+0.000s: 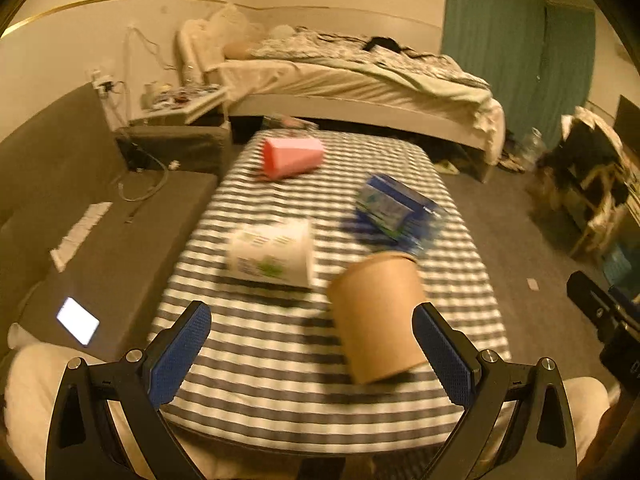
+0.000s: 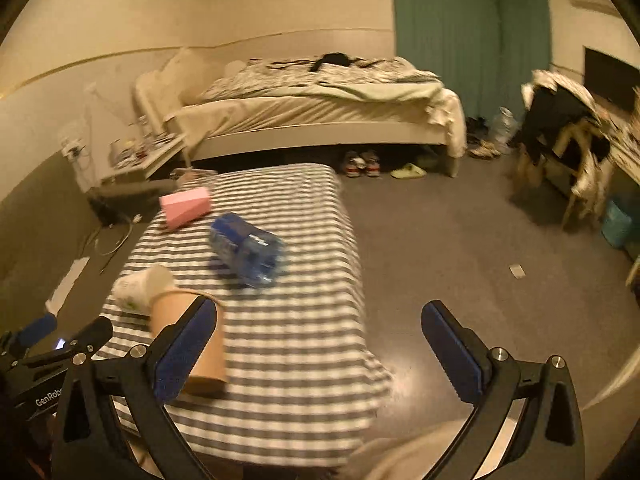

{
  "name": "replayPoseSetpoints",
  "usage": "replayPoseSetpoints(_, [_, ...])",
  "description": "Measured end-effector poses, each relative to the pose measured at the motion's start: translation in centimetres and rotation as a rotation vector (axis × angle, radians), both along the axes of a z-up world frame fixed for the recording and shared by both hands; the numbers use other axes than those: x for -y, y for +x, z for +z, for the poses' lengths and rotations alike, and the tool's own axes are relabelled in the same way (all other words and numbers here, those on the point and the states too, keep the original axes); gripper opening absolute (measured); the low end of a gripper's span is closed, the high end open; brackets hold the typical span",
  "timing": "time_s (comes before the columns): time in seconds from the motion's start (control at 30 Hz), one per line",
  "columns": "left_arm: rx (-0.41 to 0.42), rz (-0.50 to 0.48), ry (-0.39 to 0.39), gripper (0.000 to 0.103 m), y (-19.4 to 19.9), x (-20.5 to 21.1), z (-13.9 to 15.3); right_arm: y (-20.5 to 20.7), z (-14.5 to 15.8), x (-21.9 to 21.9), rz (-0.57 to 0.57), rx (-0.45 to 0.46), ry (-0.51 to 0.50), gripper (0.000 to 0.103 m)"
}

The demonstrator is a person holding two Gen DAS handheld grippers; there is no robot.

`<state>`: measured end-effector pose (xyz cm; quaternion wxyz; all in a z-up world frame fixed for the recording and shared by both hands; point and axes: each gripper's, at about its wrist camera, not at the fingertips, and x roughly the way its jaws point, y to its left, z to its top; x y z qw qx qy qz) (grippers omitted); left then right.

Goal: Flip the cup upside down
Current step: 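Close the left gripper on the brown cup while the right gripper releases it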

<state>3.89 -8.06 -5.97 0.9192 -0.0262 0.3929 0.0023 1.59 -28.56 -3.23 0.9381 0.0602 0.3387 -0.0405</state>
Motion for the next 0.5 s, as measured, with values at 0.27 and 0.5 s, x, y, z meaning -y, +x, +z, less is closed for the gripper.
replayPoseSetpoints(0.27, [-0.07, -0.015, -0.052, 0.103, 0.9, 3.4, -2.8, -1.5, -3.3, 4.3, -0.066, -0.025, 0.097, 0.103])
replayPoseSetpoints(0.5, [-0.153, -0.03, -0.025, 0.103, 1.9, 5.5, -6.1, -0.9, -5.2, 7.3, -0.119, -0.066, 0.188, 0.103])
